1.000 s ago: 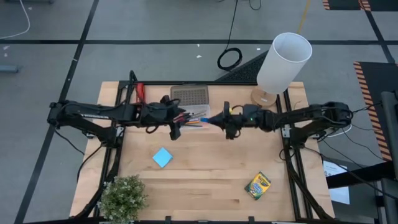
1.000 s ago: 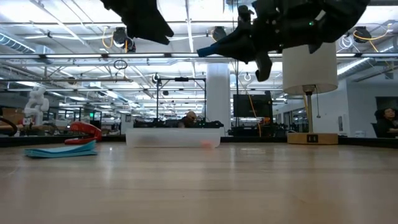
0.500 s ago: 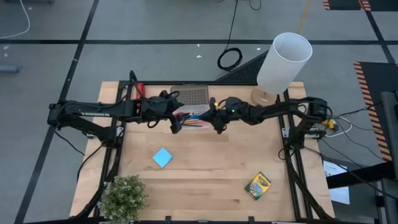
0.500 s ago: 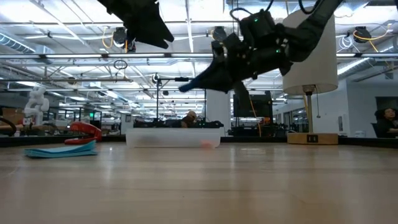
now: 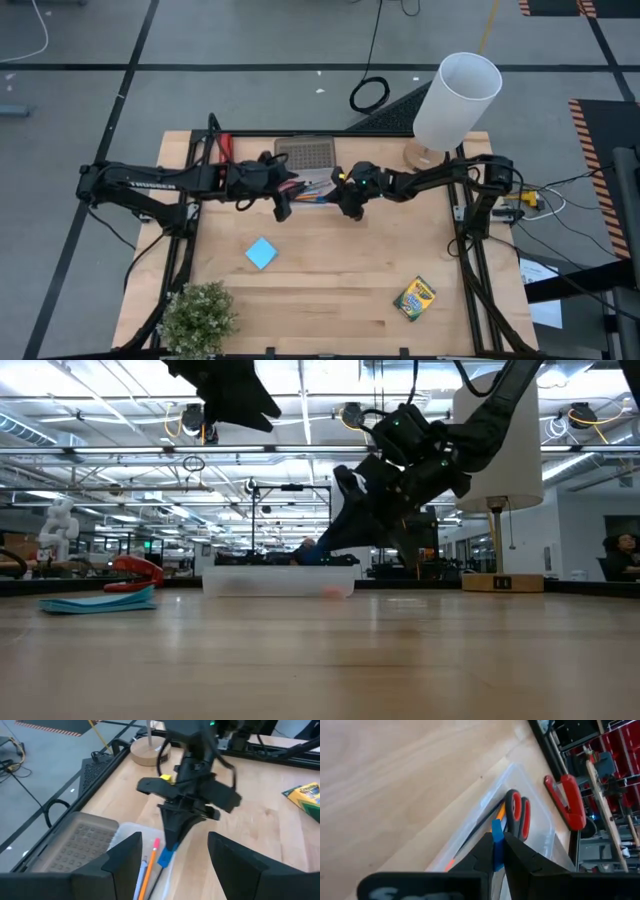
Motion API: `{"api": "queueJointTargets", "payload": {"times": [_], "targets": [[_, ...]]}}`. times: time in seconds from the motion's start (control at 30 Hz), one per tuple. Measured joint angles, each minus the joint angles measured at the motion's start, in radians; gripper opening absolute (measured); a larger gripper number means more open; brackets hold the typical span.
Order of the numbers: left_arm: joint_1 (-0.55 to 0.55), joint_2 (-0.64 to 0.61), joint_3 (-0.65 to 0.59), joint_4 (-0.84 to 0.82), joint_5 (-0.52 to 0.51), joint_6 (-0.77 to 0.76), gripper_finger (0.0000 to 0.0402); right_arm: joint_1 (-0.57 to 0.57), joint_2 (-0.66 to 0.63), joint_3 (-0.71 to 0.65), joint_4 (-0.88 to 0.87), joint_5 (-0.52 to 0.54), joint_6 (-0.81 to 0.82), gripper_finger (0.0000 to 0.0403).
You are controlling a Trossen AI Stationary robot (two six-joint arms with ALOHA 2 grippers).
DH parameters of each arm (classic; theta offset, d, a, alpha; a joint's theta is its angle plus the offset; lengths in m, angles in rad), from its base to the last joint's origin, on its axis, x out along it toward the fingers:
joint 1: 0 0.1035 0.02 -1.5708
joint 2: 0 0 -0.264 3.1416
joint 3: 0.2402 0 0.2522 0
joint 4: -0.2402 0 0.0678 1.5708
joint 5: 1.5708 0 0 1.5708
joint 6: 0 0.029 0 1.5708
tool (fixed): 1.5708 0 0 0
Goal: Pack school essentials
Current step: Put the blue eraser into the black supply box
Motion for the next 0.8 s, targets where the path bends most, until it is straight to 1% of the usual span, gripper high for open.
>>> {"api": "queueJointTargets", "payload": {"times": [0.3,0.47,0.57,0.67,0.8], "targets": [[-0.005,0.0,0.0,0.04,0.0,-0.001,0.023,-0.025,0.002,0.0,-0.047,0.0,-0.031,0.0024],[-0.005,0.0,0.0,0.058,0.0,-0.001,0.023,-0.033,0.003,0.0,-0.071,-0.001,-0.109,0.0025],[-0.005,0.0,0.0,0.074,0.0,-0.001,0.023,-0.033,0.003,0.0,-0.068,-0.009,-0.148,0.003],[-0.005,0.0,0.0,0.077,0.0,-0.003,0.023,-0.036,0.003,0.0,-0.056,-0.051,-0.158,0.0039],[-0.005,0.0,0.0,0.077,0.0,-0.003,0.023,-0.039,0.003,0.0,-0.06,-0.053,-0.158,0.0054]]}}
